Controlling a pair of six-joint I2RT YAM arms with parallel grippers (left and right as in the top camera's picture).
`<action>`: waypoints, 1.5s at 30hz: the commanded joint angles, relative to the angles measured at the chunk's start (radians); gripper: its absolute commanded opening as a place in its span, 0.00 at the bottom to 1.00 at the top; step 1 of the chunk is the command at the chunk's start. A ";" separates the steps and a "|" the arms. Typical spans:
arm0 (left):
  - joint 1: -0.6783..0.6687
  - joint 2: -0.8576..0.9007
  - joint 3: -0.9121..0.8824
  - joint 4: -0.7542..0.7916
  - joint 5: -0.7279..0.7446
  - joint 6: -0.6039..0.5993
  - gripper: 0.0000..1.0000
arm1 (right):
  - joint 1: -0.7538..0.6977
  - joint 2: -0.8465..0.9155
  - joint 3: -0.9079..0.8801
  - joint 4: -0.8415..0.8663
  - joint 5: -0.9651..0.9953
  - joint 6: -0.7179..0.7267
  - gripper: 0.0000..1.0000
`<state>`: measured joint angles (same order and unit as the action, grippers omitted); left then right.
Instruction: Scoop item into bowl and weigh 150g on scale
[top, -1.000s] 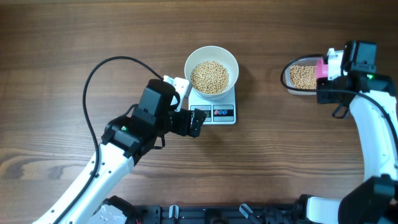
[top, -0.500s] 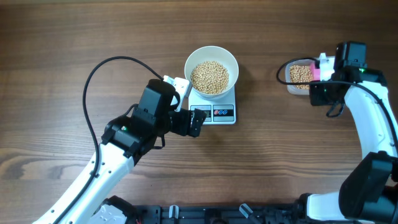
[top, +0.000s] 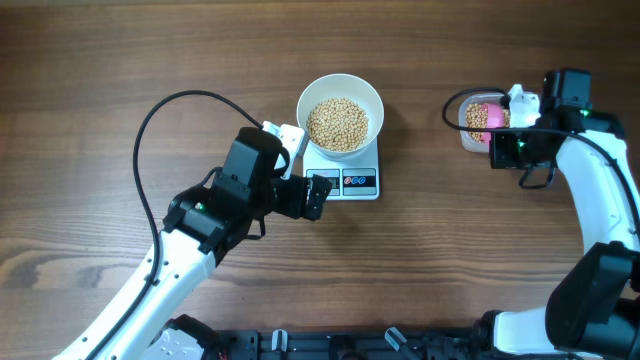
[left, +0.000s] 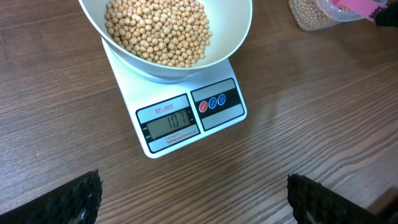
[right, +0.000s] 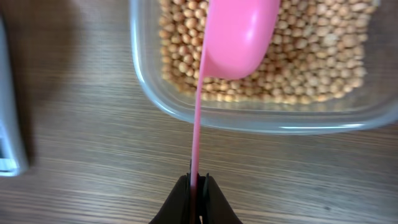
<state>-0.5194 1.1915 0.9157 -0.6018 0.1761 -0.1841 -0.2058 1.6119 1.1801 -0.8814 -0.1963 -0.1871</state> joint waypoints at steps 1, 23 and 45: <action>-0.004 0.002 -0.001 0.002 -0.010 0.019 1.00 | -0.048 0.015 -0.010 0.007 -0.176 0.006 0.04; -0.004 0.002 -0.001 0.003 -0.010 0.019 1.00 | -0.349 0.015 -0.010 -0.054 -0.506 0.006 0.04; -0.004 0.002 -0.001 0.002 -0.010 0.019 1.00 | -0.443 0.015 -0.010 -0.051 -0.664 0.003 0.04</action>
<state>-0.5194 1.1915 0.9154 -0.6022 0.1761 -0.1841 -0.6445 1.6131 1.1801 -0.9386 -0.8154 -0.1802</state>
